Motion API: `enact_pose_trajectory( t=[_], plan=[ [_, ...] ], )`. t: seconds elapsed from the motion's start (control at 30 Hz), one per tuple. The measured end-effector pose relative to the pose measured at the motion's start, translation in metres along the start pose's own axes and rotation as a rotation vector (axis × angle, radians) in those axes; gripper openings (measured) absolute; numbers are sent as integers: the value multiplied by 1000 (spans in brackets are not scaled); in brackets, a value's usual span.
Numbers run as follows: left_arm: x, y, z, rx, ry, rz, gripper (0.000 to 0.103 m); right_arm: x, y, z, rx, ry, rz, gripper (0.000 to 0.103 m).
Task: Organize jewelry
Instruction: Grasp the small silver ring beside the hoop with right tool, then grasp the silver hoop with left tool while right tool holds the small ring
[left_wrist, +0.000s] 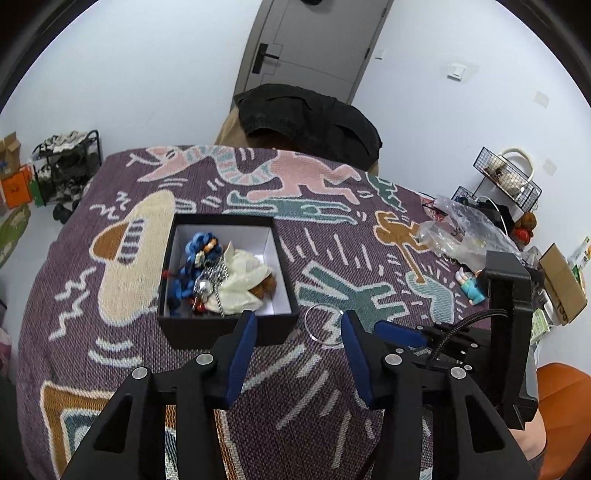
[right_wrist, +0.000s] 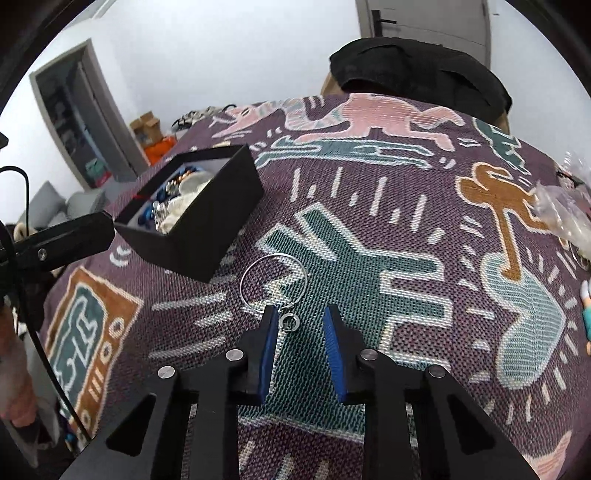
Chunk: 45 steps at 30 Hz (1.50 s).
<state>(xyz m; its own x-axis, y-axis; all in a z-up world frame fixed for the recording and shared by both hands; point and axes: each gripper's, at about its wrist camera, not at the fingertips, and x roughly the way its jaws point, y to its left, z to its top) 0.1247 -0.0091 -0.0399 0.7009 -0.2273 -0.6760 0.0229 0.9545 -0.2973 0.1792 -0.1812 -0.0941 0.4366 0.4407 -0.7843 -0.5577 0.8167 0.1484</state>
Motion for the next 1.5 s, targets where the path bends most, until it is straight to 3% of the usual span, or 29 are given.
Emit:
enact_pose_trajectory(
  t=[0.33, 0.43, 0.57, 1.17, 1.5],
  plan=[
    [9, 33, -11, -101, 14, 2, 44, 18, 17, 0, -84, 46, -48, 27],
    [13, 40, -14, -124, 23, -2, 43, 21, 21, 2, -102, 39, -67, 14],
    [17, 41, -16, -134, 35, -3, 43, 20, 22, 0, -113, 32, -71, 14],
    [44, -13, -20, -42, 105, -63, 43, -38, -72, -36, 181, -104, -59, 14],
    [77, -53, -17, 7, 198, -35, 45, -56, -99, -50, 255, -151, -53, 14]
  ],
)
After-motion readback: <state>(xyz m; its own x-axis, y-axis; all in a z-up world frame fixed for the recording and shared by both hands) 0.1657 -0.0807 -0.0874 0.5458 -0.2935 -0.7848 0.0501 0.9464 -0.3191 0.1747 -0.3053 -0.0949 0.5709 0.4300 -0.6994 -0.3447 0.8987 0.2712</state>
